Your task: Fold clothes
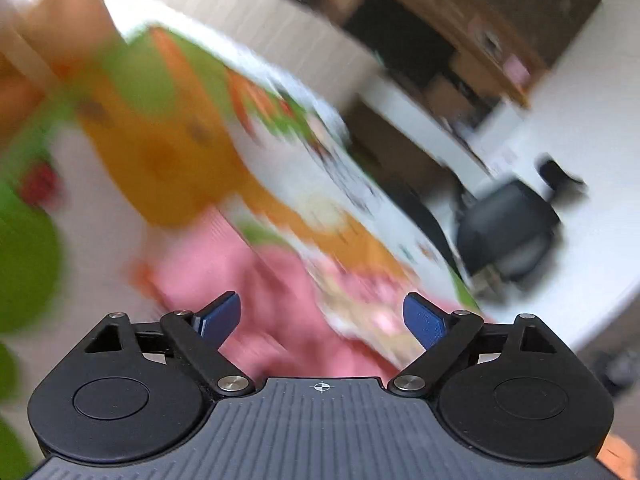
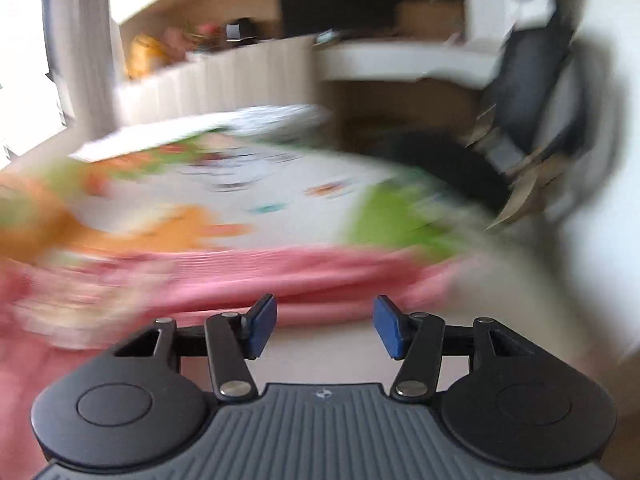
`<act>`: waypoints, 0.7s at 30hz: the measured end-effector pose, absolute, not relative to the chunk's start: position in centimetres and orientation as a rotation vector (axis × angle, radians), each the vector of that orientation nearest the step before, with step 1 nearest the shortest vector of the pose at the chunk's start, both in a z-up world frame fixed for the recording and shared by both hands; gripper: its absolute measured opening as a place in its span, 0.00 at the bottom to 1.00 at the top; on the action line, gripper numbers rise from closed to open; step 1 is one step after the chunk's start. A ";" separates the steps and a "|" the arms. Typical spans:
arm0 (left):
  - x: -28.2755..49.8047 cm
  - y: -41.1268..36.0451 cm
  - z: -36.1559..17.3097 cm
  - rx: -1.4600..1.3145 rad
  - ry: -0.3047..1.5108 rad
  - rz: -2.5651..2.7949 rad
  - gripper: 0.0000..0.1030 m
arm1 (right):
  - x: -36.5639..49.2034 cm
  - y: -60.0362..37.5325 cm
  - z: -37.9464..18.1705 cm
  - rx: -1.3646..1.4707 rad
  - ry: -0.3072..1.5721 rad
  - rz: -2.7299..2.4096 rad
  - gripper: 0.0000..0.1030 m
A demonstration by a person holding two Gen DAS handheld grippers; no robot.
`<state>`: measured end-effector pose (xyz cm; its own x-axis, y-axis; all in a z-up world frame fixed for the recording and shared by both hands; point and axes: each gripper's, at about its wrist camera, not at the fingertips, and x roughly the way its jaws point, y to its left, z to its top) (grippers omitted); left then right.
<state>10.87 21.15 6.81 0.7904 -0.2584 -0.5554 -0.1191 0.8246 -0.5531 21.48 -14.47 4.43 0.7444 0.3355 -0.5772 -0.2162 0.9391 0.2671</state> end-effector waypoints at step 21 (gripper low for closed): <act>6.8 11.6 1.2 -0.177 0.891 -0.077 0.21 | 14.1 -9.1 -0.5 0.028 0.843 0.488 0.10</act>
<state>6.75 11.64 1.16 0.6274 -0.1401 -0.7660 -0.0067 0.9827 -0.1852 14.13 -9.14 -0.55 0.5620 0.4253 -0.7094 -0.4032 0.8897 0.2140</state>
